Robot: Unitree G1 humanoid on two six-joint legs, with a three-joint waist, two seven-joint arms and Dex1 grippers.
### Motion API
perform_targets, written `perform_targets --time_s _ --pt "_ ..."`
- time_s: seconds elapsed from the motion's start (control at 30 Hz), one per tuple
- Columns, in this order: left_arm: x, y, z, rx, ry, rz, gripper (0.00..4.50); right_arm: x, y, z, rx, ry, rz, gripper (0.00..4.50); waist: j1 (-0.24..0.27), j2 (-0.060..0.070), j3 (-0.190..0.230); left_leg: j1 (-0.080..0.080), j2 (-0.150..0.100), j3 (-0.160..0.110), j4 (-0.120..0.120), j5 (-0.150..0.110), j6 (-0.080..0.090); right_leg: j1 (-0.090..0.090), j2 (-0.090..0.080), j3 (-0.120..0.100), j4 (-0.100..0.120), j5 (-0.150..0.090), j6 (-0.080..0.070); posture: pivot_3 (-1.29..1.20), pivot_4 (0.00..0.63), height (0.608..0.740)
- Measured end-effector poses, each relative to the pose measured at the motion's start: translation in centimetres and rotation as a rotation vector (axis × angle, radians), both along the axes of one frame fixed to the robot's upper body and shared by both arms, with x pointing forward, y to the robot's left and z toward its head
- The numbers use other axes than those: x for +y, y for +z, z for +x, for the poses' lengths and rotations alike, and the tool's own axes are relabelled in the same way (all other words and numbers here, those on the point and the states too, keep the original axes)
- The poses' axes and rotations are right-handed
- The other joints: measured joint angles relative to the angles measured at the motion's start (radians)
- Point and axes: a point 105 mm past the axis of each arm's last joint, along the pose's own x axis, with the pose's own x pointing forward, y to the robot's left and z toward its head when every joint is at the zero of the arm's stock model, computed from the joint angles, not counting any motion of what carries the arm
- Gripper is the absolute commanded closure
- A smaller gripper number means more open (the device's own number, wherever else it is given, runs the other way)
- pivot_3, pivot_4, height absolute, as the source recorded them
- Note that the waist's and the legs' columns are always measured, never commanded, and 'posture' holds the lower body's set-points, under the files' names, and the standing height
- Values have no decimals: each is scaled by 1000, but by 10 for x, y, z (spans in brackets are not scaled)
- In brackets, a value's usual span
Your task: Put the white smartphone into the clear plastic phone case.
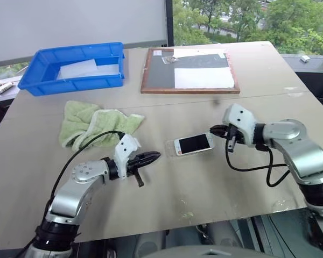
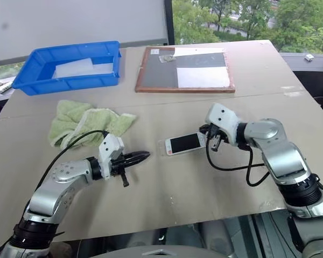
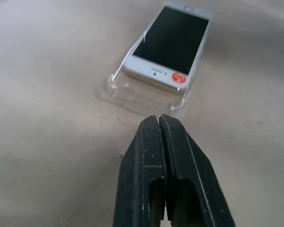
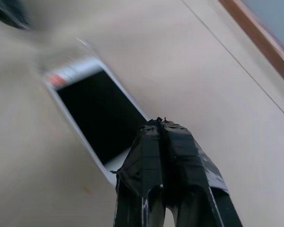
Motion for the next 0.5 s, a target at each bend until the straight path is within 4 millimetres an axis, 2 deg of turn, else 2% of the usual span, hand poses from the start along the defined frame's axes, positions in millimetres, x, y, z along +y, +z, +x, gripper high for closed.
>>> perform_targets --time_s 0.1,0.23,0.5 --pt "-5 -6 2 20 1 11 4436 -9 -11 3 -13 -65 -49 4500 -3 -1 0 0 0 0 0 0 0 0 1 0 1 1 1 0 150 740" --pt "-13 -9 4 27 8 13 4436 -9 -32 3 -5 -98 -119 4500 -2 -1 1 0 0 0 0 0 0 0 0 0 1 2 3 0 150 740" --pt "-20 -11 9 26 32 12 4436 25 -54 -4 14 -14 -130 4500 6 -1 1 1 0 -1 2 0 0 2 0 0 1 1 3 0 150 740"
